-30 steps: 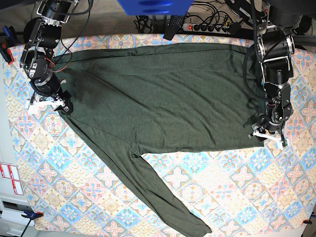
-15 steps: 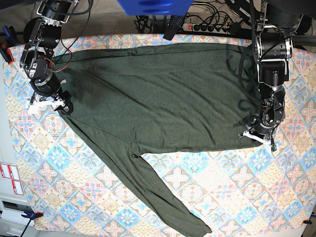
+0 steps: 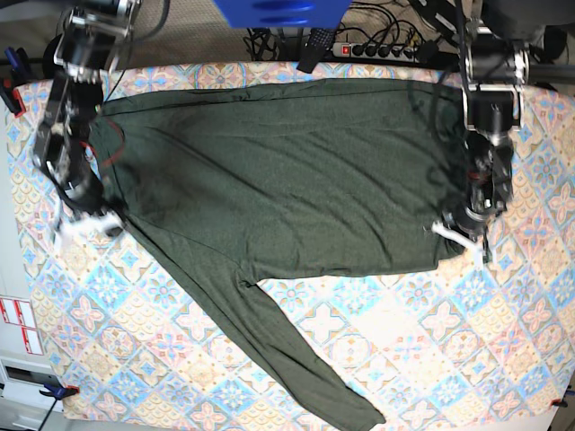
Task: Fold the T-shirt properly
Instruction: 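Grasp the shirt's side edges with both grippers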
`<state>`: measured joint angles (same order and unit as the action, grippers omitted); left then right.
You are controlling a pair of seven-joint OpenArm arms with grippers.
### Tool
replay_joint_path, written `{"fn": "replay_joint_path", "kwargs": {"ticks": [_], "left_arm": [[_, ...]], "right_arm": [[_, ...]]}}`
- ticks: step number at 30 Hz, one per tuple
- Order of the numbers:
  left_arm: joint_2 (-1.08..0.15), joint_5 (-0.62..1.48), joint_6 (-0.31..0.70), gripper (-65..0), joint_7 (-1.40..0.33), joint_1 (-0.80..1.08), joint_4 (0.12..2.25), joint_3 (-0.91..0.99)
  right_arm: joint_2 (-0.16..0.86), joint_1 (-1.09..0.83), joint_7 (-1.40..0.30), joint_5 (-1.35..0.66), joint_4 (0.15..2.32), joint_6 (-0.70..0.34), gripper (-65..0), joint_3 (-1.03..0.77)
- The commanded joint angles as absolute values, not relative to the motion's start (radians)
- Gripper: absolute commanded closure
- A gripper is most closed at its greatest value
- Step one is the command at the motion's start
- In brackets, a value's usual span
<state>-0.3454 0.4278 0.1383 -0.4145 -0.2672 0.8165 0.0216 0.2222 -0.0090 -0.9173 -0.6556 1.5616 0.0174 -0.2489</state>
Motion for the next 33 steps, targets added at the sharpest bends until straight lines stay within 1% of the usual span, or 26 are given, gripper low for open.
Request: {"fn": "replay_joint_path", "kwargs": {"ticks": [1, 4, 8, 12, 18, 24, 27, 33], "left_arm": [[-0.351, 0.429, 0.145, 0.0, -0.473, -0.229, 0.947, 0.022], [-0.352, 0.432, 0.145, 0.0, -0.522, -0.171, 1.076, 0.027], [-0.354, 0.429, 0.145, 0.0, -0.535, -0.102, 1.198, 0.028], [-0.371, 0.435, 0.145, 0.0, -0.572, -0.051, 1.285, 0.028], [-0.397, 0.437, 0.145, 0.0, -0.575, 0.024, 1.377, 0.030], [-0.401, 0.437, 0.145, 0.0, -0.576, 0.084, 1.438, 0.031], [-0.403, 0.437, 0.145, 0.0, -0.576, 0.105, 1.442, 0.056], [-0.401, 0.437, 0.145, 0.0, -0.576, 0.124, 1.442, 0.073]], "right_arm": [[0.249, 0.033, -0.891, -0.642, 1.561, 0.002, -21.4, -0.229], [0.269, 0.081, -0.885, -0.562, 1.501, 0.002, -21.4, -0.153], [0.269, 0.157, -0.881, -0.444, 1.412, 0.002, -21.4, -0.056], [0.269, 0.209, -0.794, -0.321, 1.308, 0.002, -21.4, 0.047], [0.269, 0.254, -0.661, -0.173, 1.152, 0.002, -21.4, 0.194], [0.289, 0.289, -0.550, -0.168, 1.004, 0.002, -21.4, 0.263], [0.291, 0.306, -0.509, -0.168, 0.958, 0.002, -21.4, 0.268], [0.311, 0.308, -0.478, -0.168, 0.905, 0.002, -21.4, 0.271]]}}
